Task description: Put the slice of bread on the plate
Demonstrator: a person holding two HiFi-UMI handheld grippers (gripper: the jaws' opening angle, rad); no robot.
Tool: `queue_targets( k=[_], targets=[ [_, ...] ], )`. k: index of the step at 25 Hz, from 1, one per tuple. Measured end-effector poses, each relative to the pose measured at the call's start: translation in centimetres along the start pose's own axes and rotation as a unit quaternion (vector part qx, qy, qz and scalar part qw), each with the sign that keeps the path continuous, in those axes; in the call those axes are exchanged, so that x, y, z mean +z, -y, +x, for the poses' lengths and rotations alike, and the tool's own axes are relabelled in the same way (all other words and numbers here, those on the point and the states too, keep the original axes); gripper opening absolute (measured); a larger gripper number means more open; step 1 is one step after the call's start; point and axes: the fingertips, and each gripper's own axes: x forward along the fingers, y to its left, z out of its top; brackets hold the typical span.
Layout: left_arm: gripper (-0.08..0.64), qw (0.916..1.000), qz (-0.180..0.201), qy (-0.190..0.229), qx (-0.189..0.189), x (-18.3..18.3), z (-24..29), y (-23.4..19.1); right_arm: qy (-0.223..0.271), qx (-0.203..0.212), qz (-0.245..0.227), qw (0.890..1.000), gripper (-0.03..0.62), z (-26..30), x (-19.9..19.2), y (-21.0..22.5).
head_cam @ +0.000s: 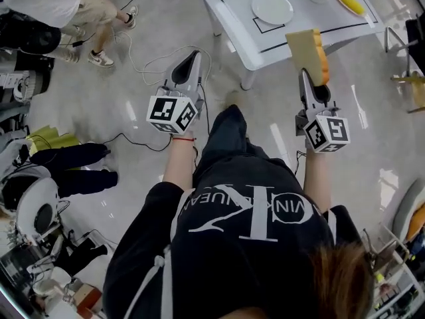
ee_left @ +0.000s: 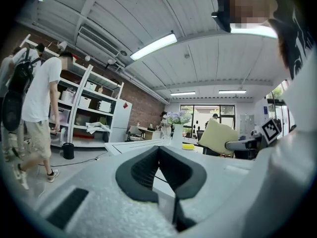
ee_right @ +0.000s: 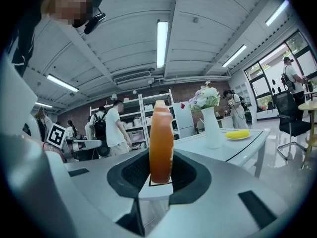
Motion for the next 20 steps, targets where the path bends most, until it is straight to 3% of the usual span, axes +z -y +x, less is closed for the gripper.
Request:
queue_targets(
  k=[9,20],
  targets=[
    [0.008,0.9988,-0.015,-0.002,-0.047,-0.1,9.3,-1.1,-0.02,-0.017,-0.003,1.0,0.095,5.0,0.9,3.7],
    [0.008,0.995,-0.018,-0.033,-0.093,-0.3,18.9,-4.6,-0.065,-0.033,0.025,0.997,0.095,12.8,0.1,6.3]
  ],
)
